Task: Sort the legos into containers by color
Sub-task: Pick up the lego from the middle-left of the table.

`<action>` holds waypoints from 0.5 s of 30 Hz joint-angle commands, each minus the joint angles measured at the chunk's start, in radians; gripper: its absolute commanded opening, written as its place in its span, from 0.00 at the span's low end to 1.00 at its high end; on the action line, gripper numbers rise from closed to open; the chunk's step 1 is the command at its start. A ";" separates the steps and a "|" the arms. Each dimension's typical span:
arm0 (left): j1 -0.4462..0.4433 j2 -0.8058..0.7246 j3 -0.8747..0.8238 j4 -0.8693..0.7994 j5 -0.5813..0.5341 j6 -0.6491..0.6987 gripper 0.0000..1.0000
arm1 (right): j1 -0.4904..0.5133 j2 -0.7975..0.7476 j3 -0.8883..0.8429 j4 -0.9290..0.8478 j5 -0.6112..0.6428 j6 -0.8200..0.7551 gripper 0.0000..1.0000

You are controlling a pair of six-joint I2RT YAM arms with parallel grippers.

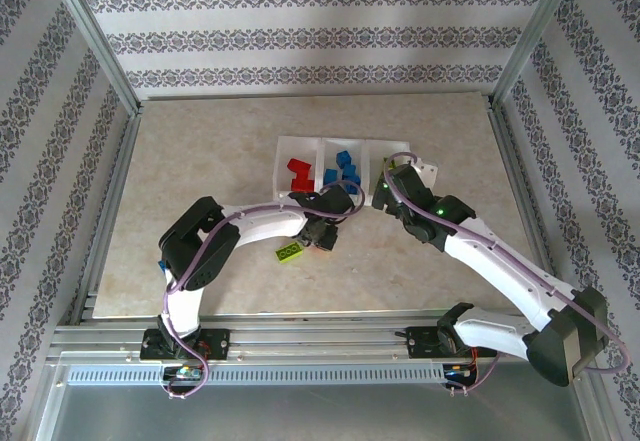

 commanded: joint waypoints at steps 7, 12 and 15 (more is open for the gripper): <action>0.034 -0.106 0.017 -0.016 -0.097 0.005 0.29 | 0.010 0.007 0.020 -0.004 0.017 0.015 0.98; 0.120 -0.169 0.025 -0.032 -0.140 0.022 0.29 | 0.011 0.007 0.012 0.000 0.012 0.019 0.98; 0.180 -0.189 0.041 -0.035 -0.140 0.030 0.29 | 0.017 0.007 0.009 0.003 0.011 0.021 0.98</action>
